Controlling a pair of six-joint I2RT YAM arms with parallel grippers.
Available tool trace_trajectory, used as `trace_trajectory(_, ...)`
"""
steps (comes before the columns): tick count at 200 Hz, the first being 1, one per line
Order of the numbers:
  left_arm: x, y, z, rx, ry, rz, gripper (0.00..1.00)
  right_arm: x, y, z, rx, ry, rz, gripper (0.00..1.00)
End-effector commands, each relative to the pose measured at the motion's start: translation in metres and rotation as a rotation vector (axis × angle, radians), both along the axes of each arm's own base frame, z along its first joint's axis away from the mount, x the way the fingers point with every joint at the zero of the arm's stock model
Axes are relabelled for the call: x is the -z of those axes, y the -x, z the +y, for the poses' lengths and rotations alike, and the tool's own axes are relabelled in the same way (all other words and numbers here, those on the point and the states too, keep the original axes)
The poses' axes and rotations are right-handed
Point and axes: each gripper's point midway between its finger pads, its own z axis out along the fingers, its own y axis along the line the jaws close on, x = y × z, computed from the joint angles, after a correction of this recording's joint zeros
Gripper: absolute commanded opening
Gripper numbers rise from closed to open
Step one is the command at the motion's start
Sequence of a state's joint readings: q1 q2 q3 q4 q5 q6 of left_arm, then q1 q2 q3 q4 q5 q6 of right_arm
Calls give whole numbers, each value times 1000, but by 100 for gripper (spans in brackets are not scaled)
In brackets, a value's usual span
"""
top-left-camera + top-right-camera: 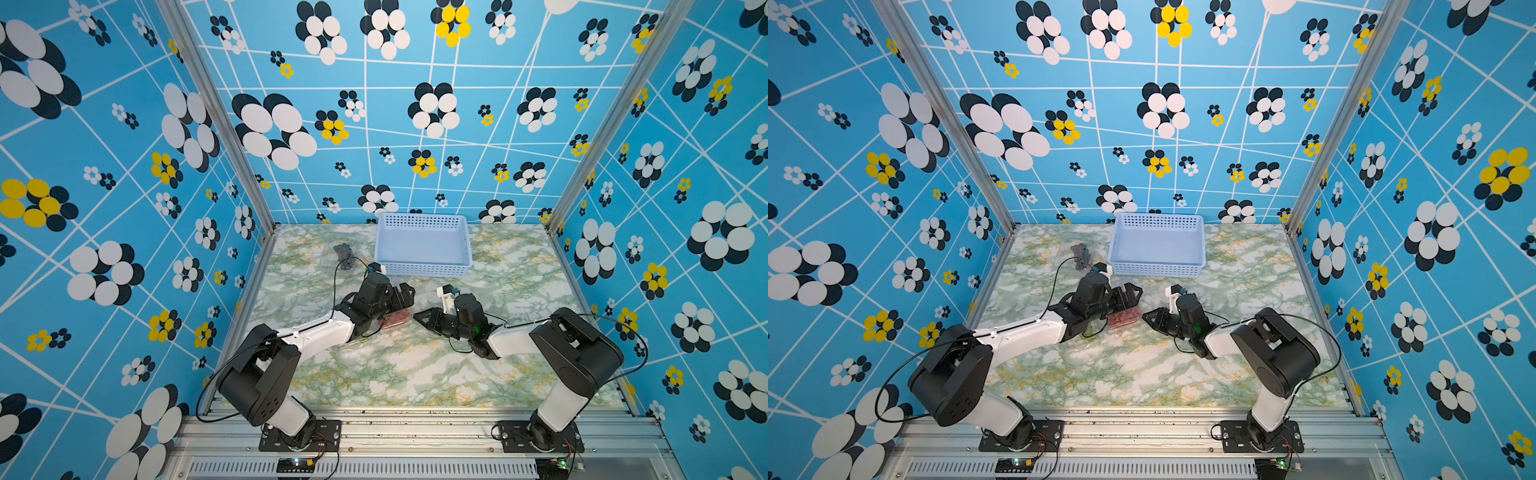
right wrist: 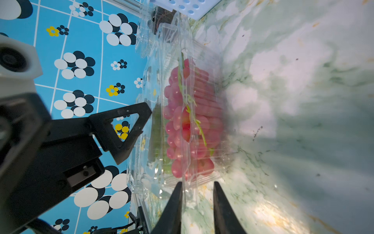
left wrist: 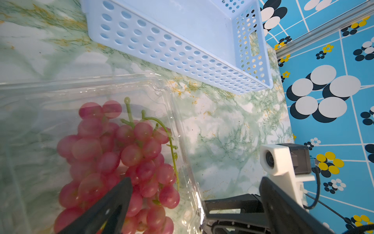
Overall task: Pack grapes into containers
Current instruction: Close the packing box at the center of the board.
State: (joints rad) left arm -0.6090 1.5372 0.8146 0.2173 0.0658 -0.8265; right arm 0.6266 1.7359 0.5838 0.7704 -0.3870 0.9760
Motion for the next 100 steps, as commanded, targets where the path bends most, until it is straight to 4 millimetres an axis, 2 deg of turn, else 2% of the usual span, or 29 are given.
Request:
trace_trajectory(1,14,3,7,-7,-31,17,100,3,8,5,-20,-17,8,26)
trace_trajectory(100,18,4,11,-12,-33,25,100,8,7,11,-17,-48,15,19)
